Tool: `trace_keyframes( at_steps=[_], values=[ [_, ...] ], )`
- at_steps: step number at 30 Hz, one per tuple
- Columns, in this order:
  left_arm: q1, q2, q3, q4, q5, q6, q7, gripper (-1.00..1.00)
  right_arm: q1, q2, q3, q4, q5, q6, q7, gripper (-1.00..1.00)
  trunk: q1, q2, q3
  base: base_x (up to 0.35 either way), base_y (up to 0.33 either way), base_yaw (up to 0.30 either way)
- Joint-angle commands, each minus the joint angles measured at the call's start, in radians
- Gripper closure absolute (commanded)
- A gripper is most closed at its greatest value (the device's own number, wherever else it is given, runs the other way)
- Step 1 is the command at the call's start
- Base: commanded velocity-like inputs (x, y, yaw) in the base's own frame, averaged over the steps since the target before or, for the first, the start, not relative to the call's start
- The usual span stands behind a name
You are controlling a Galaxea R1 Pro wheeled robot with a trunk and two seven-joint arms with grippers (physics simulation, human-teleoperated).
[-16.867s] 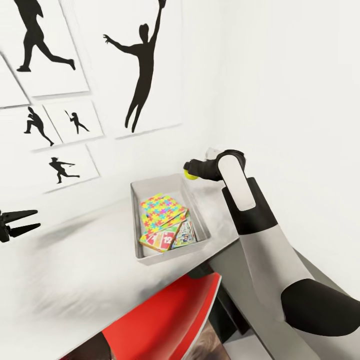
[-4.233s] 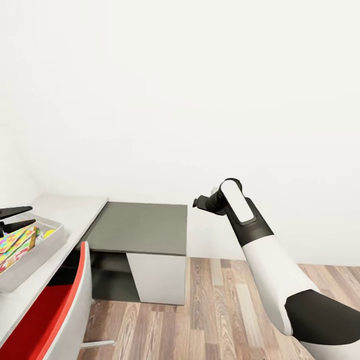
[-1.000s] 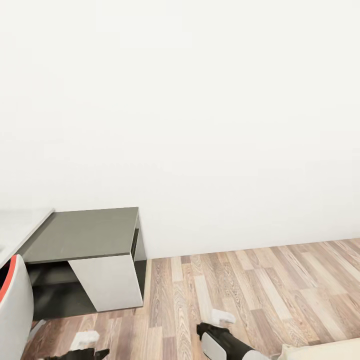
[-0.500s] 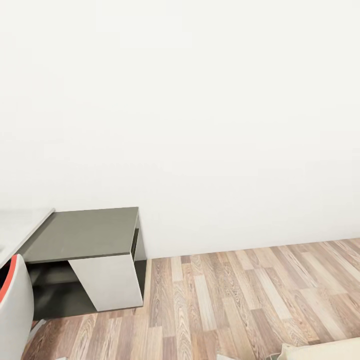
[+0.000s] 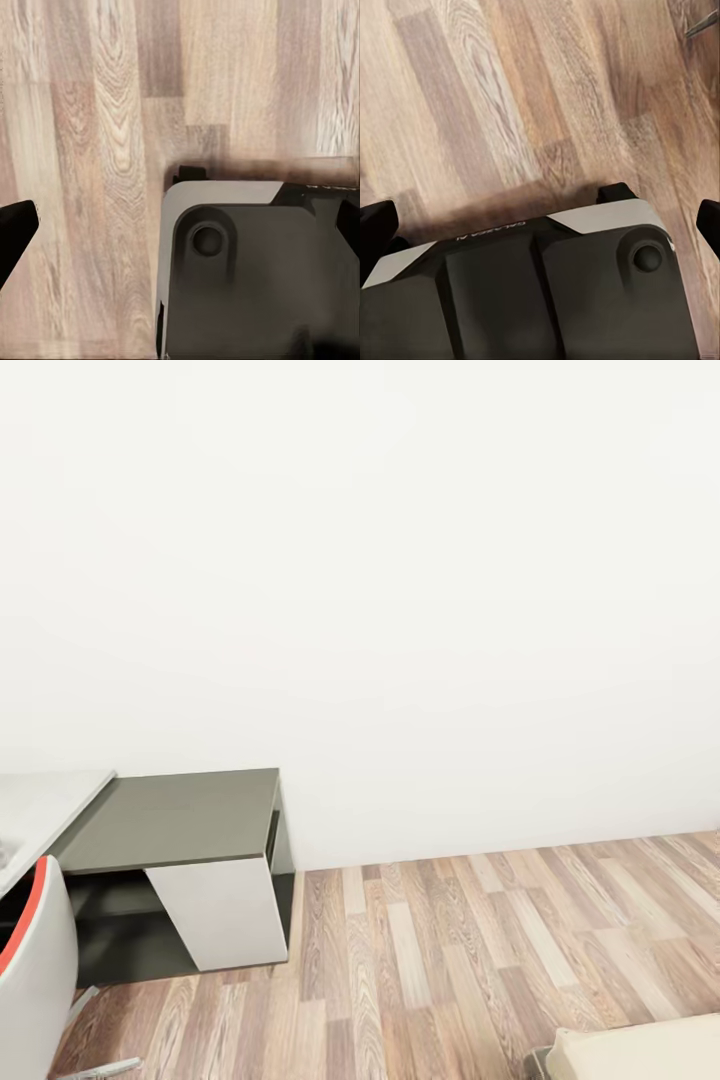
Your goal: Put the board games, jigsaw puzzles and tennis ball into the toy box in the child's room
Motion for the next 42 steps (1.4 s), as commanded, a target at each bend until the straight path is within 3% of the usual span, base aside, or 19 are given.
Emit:
trace_keyframes(
  at_steps=[1, 6, 13, 20, 26, 32, 35, 42],
  values=[
    [0.003, 0.002, -0.009, 0.001, 0.010, -0.005, -0.005, -1.00, -0.001, 0.000, 0.008, 0.000, -0.008, -0.001, -0.006, -1.00, 0.000, -0.002, -0.002, -0.311, 0.000, 0.000],
    [0.017, 0.002, -0.009, 0.002, 0.008, -0.007, -0.004, -1.00, -0.001, 0.000, 0.008, 0.009, -0.008, 0.000, -0.005, -1.00, 0.000, -0.002, -0.002, -0.321, 0.000, 0.000],
    [0.061, 0.008, -0.010, 0.002, 0.007, -0.033, -0.003, -1.00, 0.003, 0.000, 0.008, 0.111, -0.008, -0.010, -0.001, -1.00, 0.000, -0.002, -0.002, -0.184, 0.000, 0.000],
    [0.089, 0.008, -0.010, 0.002, 0.007, -0.047, 0.002, -1.00, 0.080, -0.006, 0.007, 0.162, -0.009, -0.093, 0.075, -1.00, 0.000, -0.002, -0.002, -0.019, 0.000, 0.000],
    [0.091, 0.008, -0.010, 0.002, 0.007, -0.043, 0.064, -1.00, 0.098, -0.009, 0.006, 0.189, -0.010, -0.099, 0.095, -1.00, 0.000, -0.002, -0.002, -0.001, 0.000, 0.000],
    [0.092, 0.009, -0.010, 0.002, 0.009, -0.042, 0.084, -1.00, 0.137, -0.009, 0.005, 0.219, -0.013, -0.100, 0.092, -1.00, 0.000, -0.002, -0.002, 0.000, 0.000, 0.000],
    [0.092, 0.007, -0.010, 0.002, 0.010, -0.041, 0.088, -1.00, 0.164, -0.014, 0.001, 0.226, -0.015, -0.099, 0.089, -1.00, 0.000, -0.002, -0.002, 0.000, 0.000, 0.000],
    [0.093, 0.007, -0.010, 0.004, 0.010, -0.043, 0.115, -1.00, 0.177, -0.056, -0.002, 0.239, -0.017, -0.108, 0.089, -1.00, 0.000, -0.002, -0.002, 0.000, 0.000, 0.000]
  ],
)
